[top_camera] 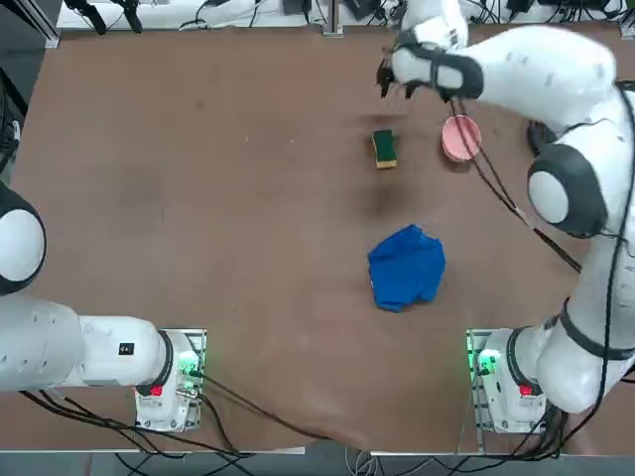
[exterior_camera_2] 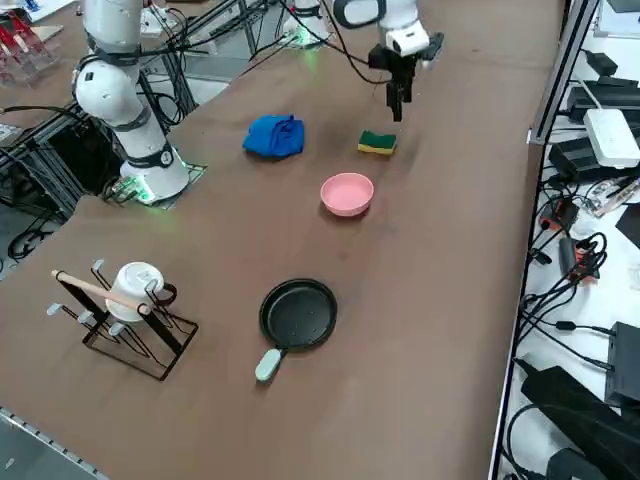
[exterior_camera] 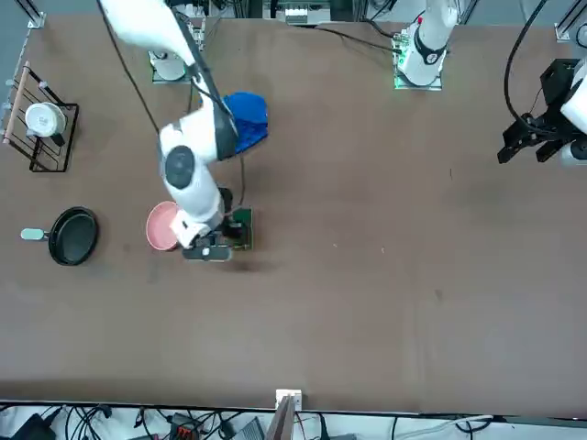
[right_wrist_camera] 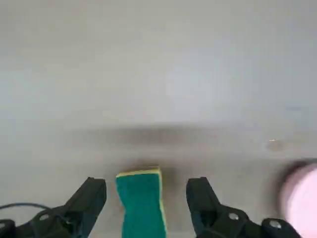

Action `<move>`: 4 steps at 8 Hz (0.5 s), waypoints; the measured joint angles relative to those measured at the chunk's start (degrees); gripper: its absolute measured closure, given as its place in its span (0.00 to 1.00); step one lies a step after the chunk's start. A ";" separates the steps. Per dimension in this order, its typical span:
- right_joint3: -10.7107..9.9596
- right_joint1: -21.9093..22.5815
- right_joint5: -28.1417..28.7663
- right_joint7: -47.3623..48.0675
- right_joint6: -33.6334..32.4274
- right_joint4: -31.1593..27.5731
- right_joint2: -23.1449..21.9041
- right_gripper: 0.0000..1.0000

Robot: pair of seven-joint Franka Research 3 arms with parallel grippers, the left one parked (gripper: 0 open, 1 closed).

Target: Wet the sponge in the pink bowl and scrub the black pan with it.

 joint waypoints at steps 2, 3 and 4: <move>-0.36 -3.52 -0.93 -2.64 -3.66 0.01 -4.63 0.00; -1.24 -4.80 -2.36 -5.39 -5.98 0.00 -6.69 0.00; -2.66 -5.78 -3.39 -9.03 -8.67 0.01 -8.83 0.00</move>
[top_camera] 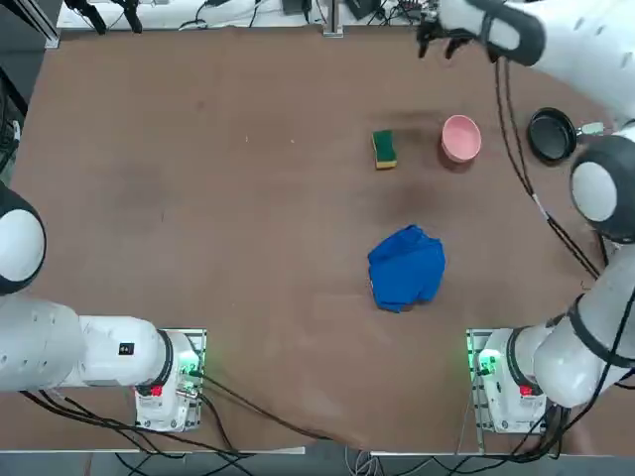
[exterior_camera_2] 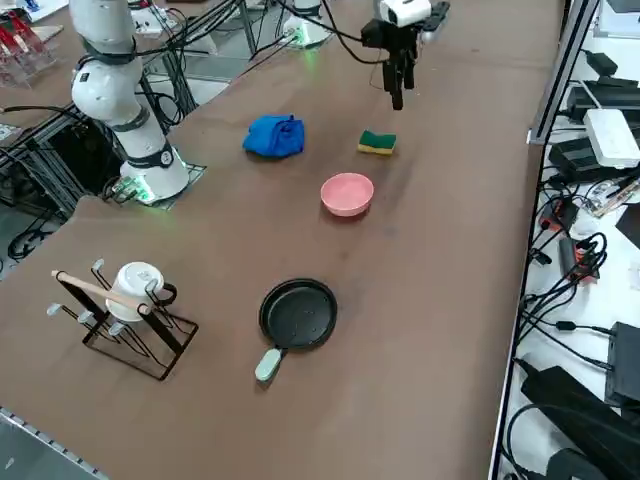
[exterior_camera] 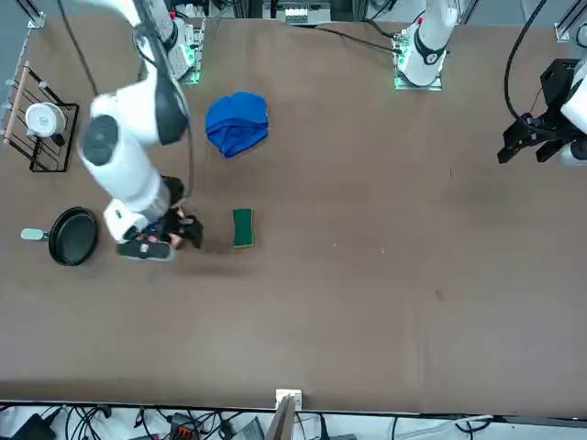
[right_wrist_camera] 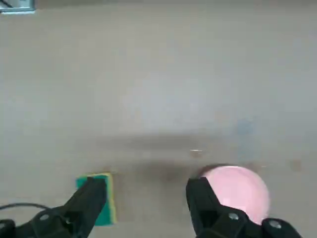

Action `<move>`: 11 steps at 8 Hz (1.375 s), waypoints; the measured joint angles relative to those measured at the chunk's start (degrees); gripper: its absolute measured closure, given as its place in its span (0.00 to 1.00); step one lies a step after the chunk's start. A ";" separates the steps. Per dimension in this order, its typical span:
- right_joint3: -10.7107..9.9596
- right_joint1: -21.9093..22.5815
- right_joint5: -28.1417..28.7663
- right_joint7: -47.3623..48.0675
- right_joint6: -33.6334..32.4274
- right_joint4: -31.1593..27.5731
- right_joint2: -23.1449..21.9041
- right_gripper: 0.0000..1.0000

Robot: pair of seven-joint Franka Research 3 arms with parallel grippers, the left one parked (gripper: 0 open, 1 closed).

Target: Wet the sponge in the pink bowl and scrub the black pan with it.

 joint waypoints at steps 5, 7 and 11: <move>-3.32 -7.31 -0.30 -11.29 -9.20 -0.24 -9.13 0.00; -0.57 -12.20 -0.30 -11.81 -11.07 -0.19 -11.92 0.00; 6.08 -21.99 -0.75 -19.69 -21.22 -0.16 -19.78 0.00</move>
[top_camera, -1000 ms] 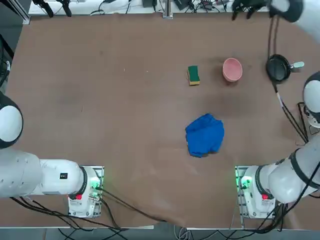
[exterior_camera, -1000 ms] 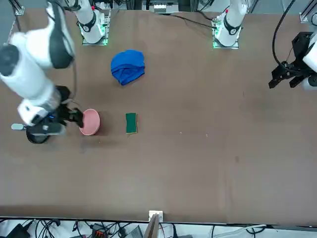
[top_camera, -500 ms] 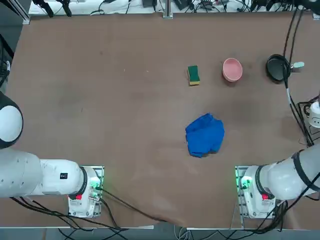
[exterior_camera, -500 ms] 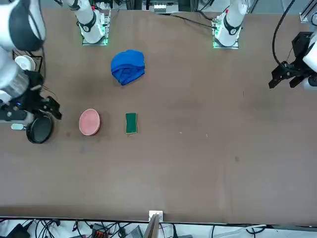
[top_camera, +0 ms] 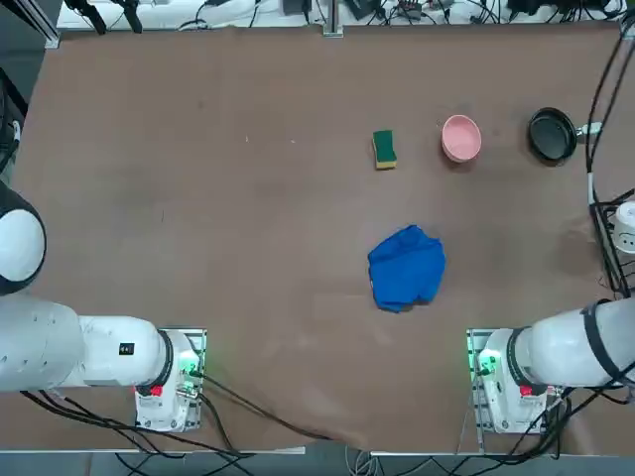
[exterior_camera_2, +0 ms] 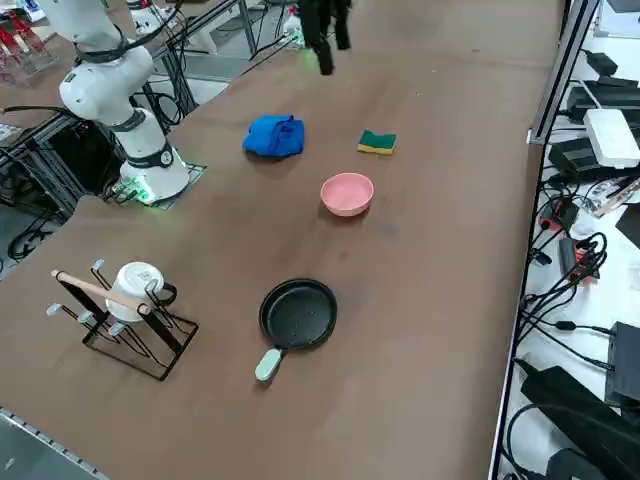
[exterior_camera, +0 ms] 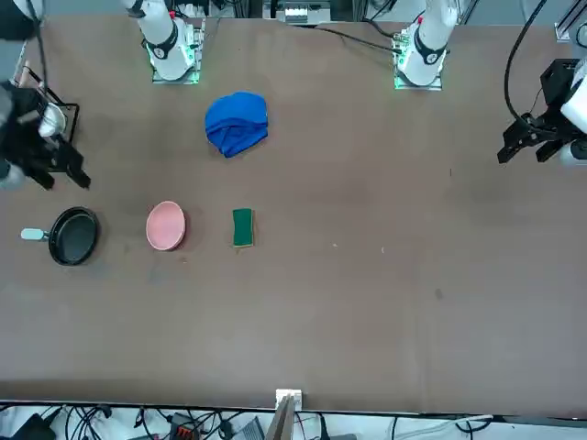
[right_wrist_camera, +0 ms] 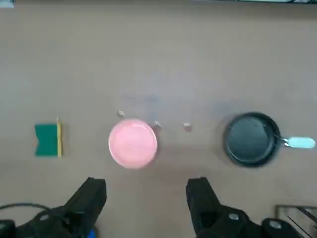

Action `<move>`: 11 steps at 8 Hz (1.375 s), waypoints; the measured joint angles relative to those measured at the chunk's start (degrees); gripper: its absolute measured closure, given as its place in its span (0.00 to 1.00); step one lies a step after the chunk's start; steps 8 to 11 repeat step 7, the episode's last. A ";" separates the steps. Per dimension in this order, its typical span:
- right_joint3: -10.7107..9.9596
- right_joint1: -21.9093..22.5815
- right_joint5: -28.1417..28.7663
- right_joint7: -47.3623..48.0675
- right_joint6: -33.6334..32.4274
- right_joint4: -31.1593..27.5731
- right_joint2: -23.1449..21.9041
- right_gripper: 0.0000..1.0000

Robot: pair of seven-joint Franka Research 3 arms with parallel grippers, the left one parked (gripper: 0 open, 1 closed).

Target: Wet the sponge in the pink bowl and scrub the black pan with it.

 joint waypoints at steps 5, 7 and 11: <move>0.48 -1.10 -2.63 -2.20 -7.64 -0.68 -3.16 0.00; 0.47 -1.20 -2.63 -2.10 -8.18 -0.53 -3.27 0.00; 0.47 -1.20 -2.63 -2.10 -8.18 -0.53 -3.27 0.00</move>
